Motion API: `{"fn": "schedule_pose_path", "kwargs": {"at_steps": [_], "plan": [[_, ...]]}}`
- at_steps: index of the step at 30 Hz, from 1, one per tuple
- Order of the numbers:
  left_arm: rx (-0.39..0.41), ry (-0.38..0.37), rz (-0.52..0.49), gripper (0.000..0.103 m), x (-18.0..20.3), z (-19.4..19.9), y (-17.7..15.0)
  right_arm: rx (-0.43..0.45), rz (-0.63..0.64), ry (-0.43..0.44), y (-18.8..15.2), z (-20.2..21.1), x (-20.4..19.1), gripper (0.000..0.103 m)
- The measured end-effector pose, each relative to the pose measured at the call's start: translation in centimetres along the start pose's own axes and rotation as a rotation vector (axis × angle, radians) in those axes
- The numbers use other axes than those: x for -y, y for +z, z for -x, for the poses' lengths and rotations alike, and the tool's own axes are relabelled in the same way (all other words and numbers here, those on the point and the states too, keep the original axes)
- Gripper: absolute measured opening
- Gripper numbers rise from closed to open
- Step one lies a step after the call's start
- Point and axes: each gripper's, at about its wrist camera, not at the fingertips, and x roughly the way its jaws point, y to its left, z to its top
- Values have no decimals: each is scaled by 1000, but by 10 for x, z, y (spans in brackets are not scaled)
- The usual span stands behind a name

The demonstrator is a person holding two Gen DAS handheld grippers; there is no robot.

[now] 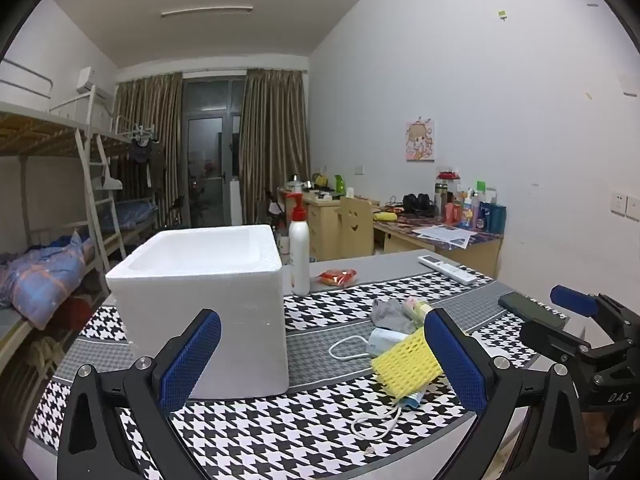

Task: Organize soft objects

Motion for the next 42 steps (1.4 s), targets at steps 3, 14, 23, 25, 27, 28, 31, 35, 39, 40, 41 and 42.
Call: {"fn": "schedule_pose_path", "kwargs": {"at_steps": [3, 14, 23, 25, 27, 28, 31, 35, 39, 40, 41, 42], "plan": [[3, -11, -4, 102, 2, 1, 0, 3, -9, 2, -1, 0, 0, 102], [-13, 16, 17, 102, -3, -1, 0, 4, -1, -1, 4, 0, 3, 102], [-14, 15, 3, 102, 1, -2, -1, 14, 1, -3, 4, 6, -1, 102], [-11, 16, 4, 102, 2, -1, 0, 13, 0, -7, 4, 7, -1, 102], [-10, 12, 2, 102, 1, 0, -1, 12, -3, -8, 4, 8, -1, 102], [-10, 14, 2, 102, 1, 1, -1, 13, -4, -7, 5, 9, 0, 102], [-6, 20, 3, 102, 1, 2, 0, 15, -4, -10, 5, 9, 1, 102], [-5, 24, 4, 102, 2, 1, 0, 13, -3, -13, 4, 9, 1, 102], [-6, 19, -1, 102, 1, 2, 1, 10, -1, -11, 4, 8, 1, 102], [-7, 19, -2, 102, 1, 1, 2, 10, 0, -11, 4, 8, 1, 102], [-5, 20, -3, 102, 1, 1, 2, 10, -1, -13, 4, 8, 1, 102], [-3, 24, -7, 102, 1, 2, 2, 11, -2, -13, 4, 8, 1, 102]]}}
